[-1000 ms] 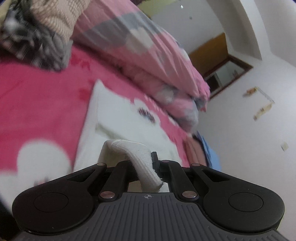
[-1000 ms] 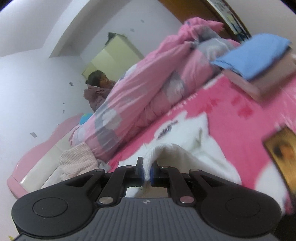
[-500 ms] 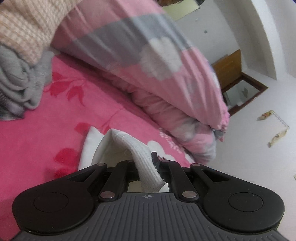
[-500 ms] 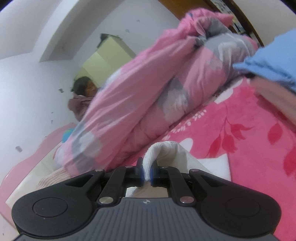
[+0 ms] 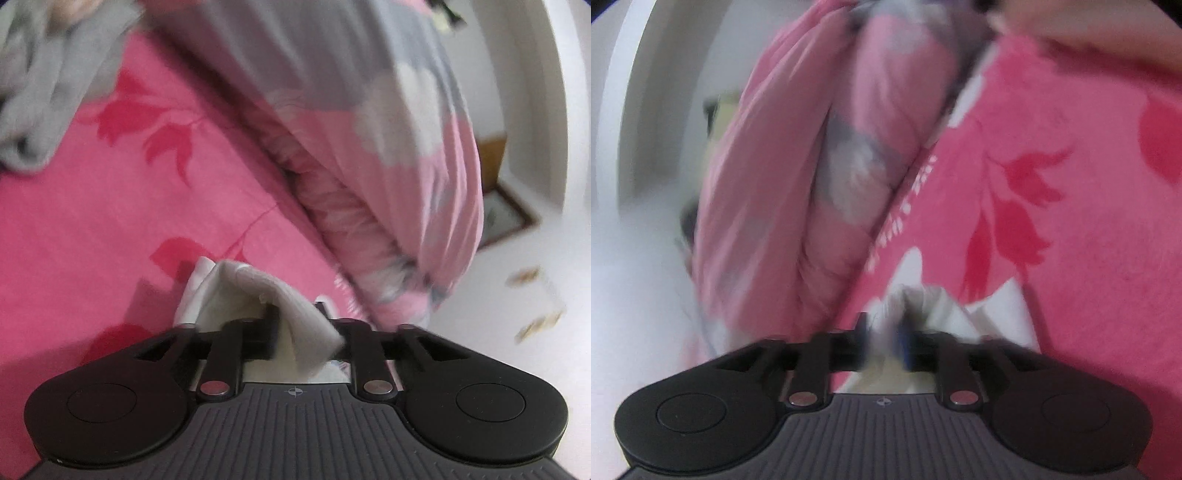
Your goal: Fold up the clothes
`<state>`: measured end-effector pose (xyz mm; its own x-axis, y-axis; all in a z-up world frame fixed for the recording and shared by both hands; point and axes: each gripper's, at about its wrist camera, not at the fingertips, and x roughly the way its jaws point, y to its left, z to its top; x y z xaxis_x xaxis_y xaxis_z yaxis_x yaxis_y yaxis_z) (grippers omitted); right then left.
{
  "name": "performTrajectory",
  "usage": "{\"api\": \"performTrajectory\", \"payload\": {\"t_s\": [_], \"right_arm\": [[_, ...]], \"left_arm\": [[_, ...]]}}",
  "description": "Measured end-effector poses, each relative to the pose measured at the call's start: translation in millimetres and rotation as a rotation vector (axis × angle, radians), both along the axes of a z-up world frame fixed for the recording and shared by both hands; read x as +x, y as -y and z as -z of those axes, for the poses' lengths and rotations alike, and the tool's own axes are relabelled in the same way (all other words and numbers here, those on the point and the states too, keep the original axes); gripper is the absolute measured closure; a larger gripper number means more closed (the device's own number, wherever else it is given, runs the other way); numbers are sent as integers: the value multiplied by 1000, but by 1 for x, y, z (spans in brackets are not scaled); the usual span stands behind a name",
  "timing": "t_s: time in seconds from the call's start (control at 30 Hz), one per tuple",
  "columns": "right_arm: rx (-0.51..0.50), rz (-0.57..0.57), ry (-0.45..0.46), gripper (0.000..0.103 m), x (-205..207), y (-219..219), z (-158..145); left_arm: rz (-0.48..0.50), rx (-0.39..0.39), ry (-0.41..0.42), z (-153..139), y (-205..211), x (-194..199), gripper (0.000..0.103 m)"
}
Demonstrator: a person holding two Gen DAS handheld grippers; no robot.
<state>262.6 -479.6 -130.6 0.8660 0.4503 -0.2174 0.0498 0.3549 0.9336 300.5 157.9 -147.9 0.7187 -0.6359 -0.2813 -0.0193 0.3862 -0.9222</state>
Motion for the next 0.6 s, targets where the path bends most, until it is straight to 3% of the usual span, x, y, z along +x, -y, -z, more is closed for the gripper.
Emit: {"api": "performTrajectory", "payload": {"t_s": [0.03, 0.13, 0.27, 0.43, 0.6], "right_arm": [[72, 36, 10, 44, -1, 8, 9], [216, 119, 8, 41, -7, 24, 33], [296, 165, 19, 42, -20, 31, 44], [273, 178, 84, 41, -54, 34, 18], [243, 131, 134, 39, -113, 36, -19]], "left_arm": [[-15, -69, -31, 8, -4, 3, 66], [-65, -225, -114, 30, -15, 7, 61], [-108, -304, -122, 32, -26, 2, 58], [-152, -301, -53, -6, -40, -23, 53], [-111, -159, 25, -74, -54, -75, 53]]}}
